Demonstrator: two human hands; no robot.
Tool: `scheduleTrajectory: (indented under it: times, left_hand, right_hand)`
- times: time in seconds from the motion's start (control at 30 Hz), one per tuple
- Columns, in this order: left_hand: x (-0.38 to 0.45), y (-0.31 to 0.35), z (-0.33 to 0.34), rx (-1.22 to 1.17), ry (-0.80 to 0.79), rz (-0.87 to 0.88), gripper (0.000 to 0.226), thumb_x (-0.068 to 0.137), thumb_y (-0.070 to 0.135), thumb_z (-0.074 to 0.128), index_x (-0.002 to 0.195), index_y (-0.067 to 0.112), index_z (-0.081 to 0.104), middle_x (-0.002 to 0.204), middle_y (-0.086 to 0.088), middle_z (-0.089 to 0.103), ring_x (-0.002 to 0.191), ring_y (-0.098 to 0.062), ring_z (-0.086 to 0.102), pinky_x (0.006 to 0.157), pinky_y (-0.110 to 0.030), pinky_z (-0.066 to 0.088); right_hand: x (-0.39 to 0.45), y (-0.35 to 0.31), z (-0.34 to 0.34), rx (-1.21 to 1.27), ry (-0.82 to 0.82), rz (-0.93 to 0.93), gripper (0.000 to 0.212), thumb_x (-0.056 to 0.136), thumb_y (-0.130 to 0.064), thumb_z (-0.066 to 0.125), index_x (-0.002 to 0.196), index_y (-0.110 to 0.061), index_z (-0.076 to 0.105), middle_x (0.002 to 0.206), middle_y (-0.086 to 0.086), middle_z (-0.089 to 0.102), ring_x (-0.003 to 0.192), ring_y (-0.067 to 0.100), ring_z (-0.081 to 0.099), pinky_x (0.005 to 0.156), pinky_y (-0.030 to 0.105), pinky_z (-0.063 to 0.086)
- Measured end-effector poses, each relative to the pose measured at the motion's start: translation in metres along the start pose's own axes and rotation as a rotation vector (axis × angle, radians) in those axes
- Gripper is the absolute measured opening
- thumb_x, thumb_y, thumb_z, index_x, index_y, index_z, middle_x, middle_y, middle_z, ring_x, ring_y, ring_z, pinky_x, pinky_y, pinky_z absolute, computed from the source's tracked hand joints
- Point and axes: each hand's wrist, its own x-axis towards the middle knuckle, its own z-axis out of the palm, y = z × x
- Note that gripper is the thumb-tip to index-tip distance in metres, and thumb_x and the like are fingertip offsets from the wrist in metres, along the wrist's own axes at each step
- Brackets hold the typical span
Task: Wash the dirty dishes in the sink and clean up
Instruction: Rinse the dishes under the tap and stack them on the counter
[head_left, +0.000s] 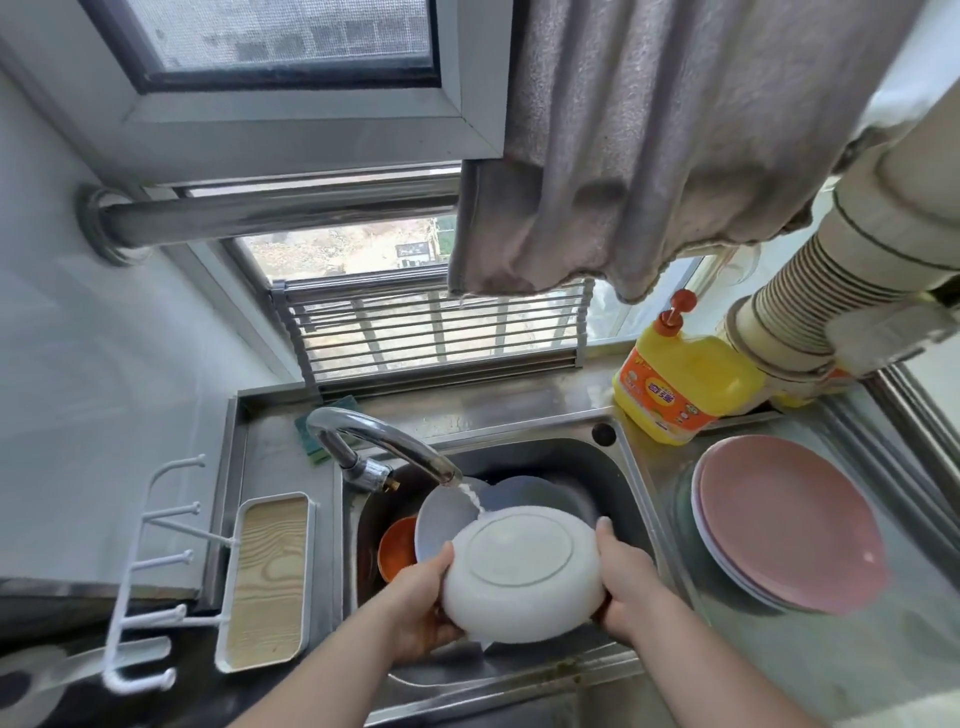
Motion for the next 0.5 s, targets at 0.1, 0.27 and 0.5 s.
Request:
scheduleTrajectory:
  times: [0.1, 0.27, 0.5]
  left_hand:
    - [-0.001, 0.0, -0.02, -0.021, 0.057, 0.029, 0.043, 0.102, 0.046, 0.063, 0.124, 0.009, 0.07, 0.108, -0.017, 0.079, 0.097, -0.034, 0.078, 0.069, -0.042, 0.062]
    - [-0.002, -0.002, -0.049, -0.099, 0.089, 0.0, 0.028, 0.101, 0.023, 0.066, 0.115, -0.001, 0.066, 0.084, -0.025, 0.076, 0.066, -0.037, 0.076, 0.046, -0.045, 0.061]
    - [0.016, -0.009, -0.069, -0.061, 0.141, 0.002, 0.048, 0.102, 0.032, 0.065, 0.138, 0.002, 0.056, 0.076, -0.019, 0.065, 0.057, -0.027, 0.064, 0.049, -0.033, 0.056]
  right_hand:
    - [-0.008, 0.001, 0.028, 0.016, -0.104, 0.01, 0.043, 0.104, -0.052, 0.053, 0.121, -0.015, 0.067, 0.104, 0.019, 0.078, 0.095, 0.044, 0.075, 0.081, 0.07, 0.058]
    - [-0.029, -0.002, 0.085, 0.042, -0.286, -0.004, 0.025, 0.102, -0.016, 0.061, 0.121, -0.002, 0.065, 0.107, 0.024, 0.075, 0.095, 0.039, 0.075, 0.076, 0.05, 0.064]
    - [-0.062, -0.008, 0.118, -0.125, -0.44, -0.076, 0.021, 0.111, -0.025, 0.048, 0.122, -0.011, 0.058, 0.119, 0.018, 0.066, 0.104, 0.035, 0.069, 0.073, 0.042, 0.063]
